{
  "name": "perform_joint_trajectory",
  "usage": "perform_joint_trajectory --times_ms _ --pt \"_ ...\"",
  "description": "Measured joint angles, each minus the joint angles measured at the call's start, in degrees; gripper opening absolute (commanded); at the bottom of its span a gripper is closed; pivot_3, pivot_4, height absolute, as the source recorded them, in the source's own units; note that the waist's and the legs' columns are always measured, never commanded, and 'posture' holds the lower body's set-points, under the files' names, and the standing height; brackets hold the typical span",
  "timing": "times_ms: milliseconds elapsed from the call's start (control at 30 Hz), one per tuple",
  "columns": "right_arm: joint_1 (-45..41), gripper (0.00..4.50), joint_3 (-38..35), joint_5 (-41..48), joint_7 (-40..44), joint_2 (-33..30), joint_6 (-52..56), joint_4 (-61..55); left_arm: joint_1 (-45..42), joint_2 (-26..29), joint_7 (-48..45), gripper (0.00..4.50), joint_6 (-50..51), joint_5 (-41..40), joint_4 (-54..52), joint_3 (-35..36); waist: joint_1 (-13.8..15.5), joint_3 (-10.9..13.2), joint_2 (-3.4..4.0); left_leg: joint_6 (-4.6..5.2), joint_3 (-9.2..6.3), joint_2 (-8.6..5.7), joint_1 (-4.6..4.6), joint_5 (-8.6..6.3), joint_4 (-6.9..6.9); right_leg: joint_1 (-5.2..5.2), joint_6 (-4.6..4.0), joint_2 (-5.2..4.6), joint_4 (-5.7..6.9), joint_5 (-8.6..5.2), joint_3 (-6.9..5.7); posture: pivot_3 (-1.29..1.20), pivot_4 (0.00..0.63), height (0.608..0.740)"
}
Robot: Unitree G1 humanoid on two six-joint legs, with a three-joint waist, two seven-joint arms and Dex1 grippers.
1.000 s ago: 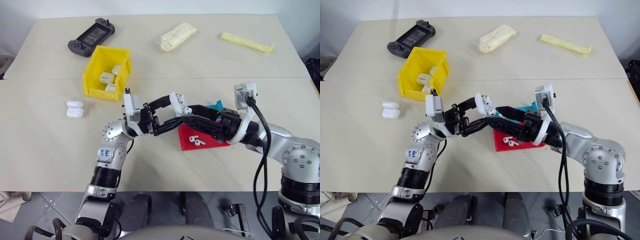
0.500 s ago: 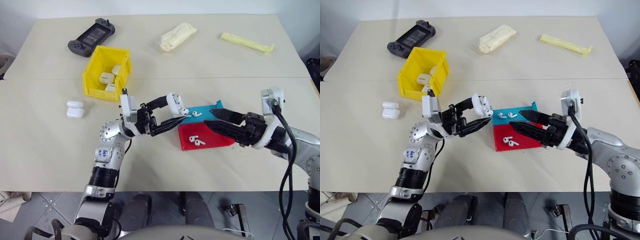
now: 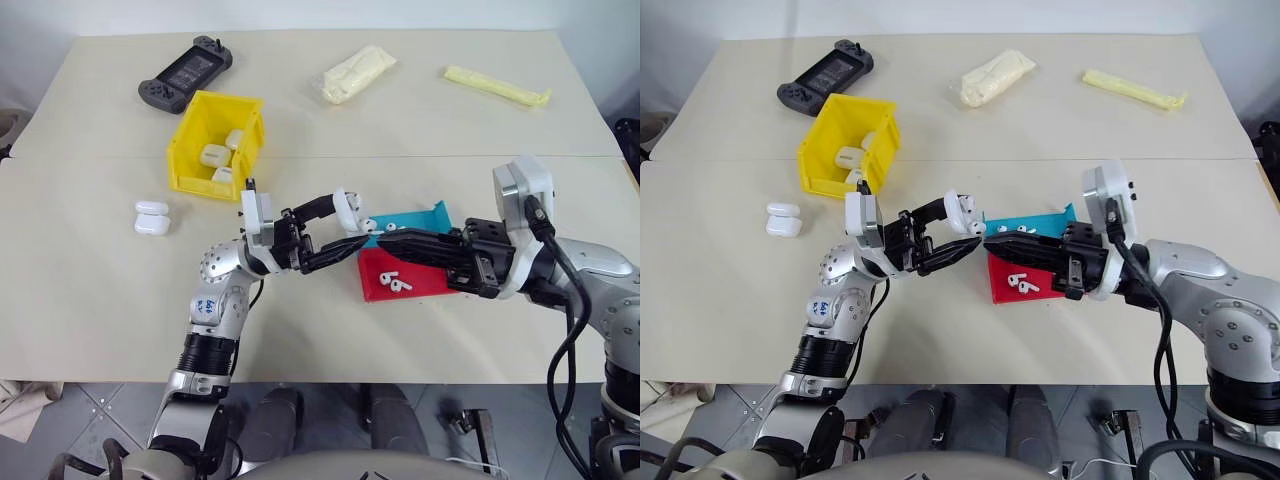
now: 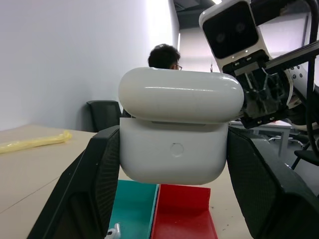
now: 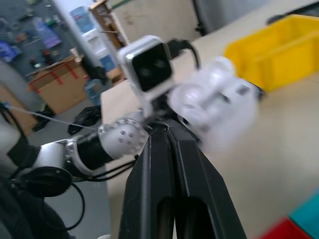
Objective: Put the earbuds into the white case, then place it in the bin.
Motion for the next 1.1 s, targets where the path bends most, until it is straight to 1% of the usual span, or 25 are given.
perform_joint_trajectory --times_ms 167,600,1100 --pt "-2.21 0.03 1.1 -0.45 -0.11 0.53 -0.03 0.23 0.16 -0.09 0.05 2.8 0.01 0.05 -0.01 -0.19 -0.02 0.0 0.0 0.0 0.0 0.0 0.0 0.0 0.0 0.0 0.0 0.01 0.0 0.0 0.0 0.0 0.15 0.74" --pt "-2.13 0.03 1.16 -0.63 1.85 -0.01 0.05 1.83 0.74 -0.04 0.61 2.8 0.01 0.05 -0.1 -0.41 -0.02 0.0 0.0 0.0 0.0 0.0 0.0 0.0 0.0 0.0 0.0 0.0 0.0 0.0 0.0 0.0 0.15 0.74" --pt "-1.57 0.03 1.16 -3.27 2.81 0.05 -0.04 3.99 1.61 0.14 0.61 2.8 0.65 0.04 -0.52 -0.5 -0.02 0.0 0.0 0.0 0.0 0.0 0.0 0.0 0.0 0.0 0.0 0.0 0.0 0.0 0.0 0.0 0.15 0.74"
